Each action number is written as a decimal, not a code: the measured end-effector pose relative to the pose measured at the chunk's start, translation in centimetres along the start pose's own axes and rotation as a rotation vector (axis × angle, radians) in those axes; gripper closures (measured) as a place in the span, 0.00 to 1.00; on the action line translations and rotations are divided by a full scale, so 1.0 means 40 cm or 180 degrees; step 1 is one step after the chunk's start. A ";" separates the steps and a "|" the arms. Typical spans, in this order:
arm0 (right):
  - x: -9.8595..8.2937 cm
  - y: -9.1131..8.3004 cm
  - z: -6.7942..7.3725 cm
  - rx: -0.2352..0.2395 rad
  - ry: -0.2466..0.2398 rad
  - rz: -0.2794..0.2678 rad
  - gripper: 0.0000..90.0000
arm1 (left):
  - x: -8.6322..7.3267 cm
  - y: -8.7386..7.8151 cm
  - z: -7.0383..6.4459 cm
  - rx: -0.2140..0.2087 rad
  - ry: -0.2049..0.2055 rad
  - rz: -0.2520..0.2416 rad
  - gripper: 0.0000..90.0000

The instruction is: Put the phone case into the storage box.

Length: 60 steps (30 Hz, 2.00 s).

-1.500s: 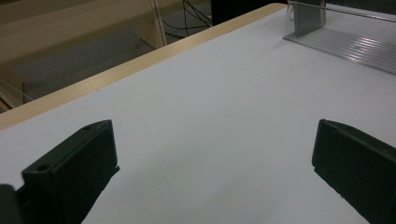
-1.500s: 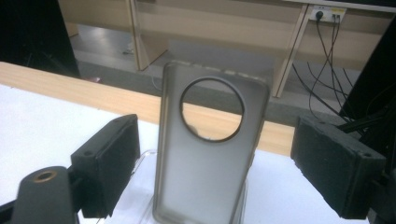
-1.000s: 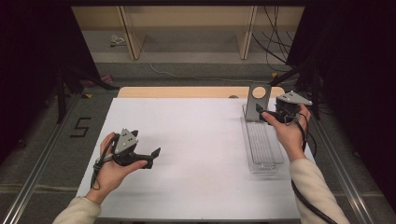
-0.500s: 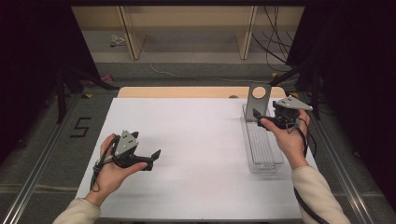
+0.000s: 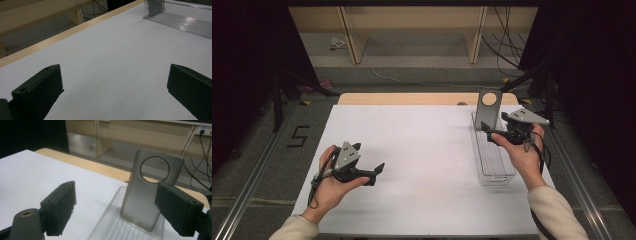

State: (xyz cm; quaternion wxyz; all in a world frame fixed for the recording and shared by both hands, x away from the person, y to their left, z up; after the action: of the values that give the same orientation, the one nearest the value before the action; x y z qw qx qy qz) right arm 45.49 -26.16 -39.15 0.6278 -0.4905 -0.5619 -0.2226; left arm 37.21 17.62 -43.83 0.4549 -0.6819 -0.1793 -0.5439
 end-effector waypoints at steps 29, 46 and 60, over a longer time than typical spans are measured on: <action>-0.034 -0.065 0.062 0.0369 -0.0090 -0.0015 0.20 | -0.014 -0.021 -0.030 -0.0113 0.0048 0.0016 0.00; -0.076 -0.111 0.089 0.0560 -0.0205 -0.0024 0.20 | -0.022 -0.027 -0.035 -0.0160 0.0072 0.0021 0.00; -0.105 -0.136 0.102 0.0609 -0.0225 -0.0068 0.21 | -0.029 -0.034 -0.033 -0.0159 0.0087 0.0024 0.00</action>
State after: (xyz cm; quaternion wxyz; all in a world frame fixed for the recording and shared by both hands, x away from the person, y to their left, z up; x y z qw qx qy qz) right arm 37.84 -26.07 -41.52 0.6491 -0.4298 -0.6076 -0.1571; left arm 35.05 17.53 -44.31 0.4422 -0.6863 -0.1569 -0.5558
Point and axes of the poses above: each handheld gripper's, and its own axes: y roughly forward along the jaws, x roughly out of its top, z roughly to its left, the point moved 3 cm from there along y, roughly forward along the jaws, and after that the axes turned 5 degrees about -y, right-handed, at the moved point
